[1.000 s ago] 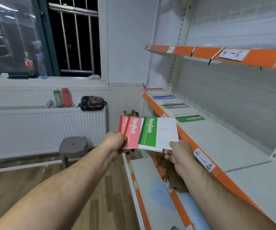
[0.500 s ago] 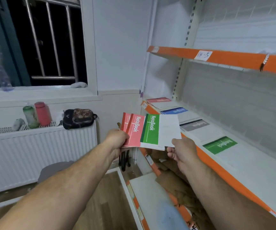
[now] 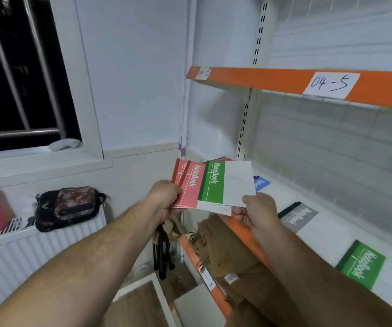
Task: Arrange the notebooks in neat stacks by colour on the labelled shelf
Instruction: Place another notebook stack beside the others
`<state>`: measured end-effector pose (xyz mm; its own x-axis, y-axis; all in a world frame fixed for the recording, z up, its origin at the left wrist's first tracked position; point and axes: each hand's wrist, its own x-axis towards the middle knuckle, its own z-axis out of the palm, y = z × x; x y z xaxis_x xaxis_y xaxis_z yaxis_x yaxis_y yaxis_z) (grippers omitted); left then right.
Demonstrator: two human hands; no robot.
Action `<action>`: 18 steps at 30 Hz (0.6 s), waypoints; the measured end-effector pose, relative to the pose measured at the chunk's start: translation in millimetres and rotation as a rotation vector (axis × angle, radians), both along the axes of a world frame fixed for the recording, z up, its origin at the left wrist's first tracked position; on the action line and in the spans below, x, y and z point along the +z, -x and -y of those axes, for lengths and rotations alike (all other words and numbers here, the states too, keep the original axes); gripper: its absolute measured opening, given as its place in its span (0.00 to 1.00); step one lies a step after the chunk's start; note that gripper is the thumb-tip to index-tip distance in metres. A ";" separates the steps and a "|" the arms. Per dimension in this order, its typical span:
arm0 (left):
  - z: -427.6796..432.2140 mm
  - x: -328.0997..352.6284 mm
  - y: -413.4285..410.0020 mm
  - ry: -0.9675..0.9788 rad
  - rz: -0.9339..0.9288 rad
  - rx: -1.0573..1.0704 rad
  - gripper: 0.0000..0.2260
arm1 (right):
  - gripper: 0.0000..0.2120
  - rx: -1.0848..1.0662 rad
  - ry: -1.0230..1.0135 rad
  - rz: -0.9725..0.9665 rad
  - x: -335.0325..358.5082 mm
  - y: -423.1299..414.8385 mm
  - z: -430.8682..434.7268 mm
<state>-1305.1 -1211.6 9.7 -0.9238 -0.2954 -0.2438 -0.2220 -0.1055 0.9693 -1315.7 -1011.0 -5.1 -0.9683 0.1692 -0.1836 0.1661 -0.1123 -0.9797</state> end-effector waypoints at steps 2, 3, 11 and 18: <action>-0.8 2.3 30.6 0.013 -0.004 -0.020 0.08 | 0.10 -0.040 -0.018 -0.015 4.4 25.6 -0.9; -1.7 2.0 43.6 0.023 0.002 -0.034 0.08 | 0.10 -0.063 -0.018 -0.012 5.5 35.4 -1.9; -4.9 -8.1 150.8 0.077 0.030 -0.203 0.07 | 0.08 -0.230 -0.062 0.010 -4.1 101.3 -9.8; 10.2 -6.9 228.7 0.078 0.070 -0.393 0.06 | 0.07 -0.389 -0.071 -0.012 -4.9 144.6 5.8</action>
<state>-1533.7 -1221.8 2.7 -0.9518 0.0568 -0.3013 -0.2970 0.0739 0.9520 -1460.3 -1016.8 -10.0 -0.8315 0.5356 -0.1476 0.1135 -0.0963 -0.9889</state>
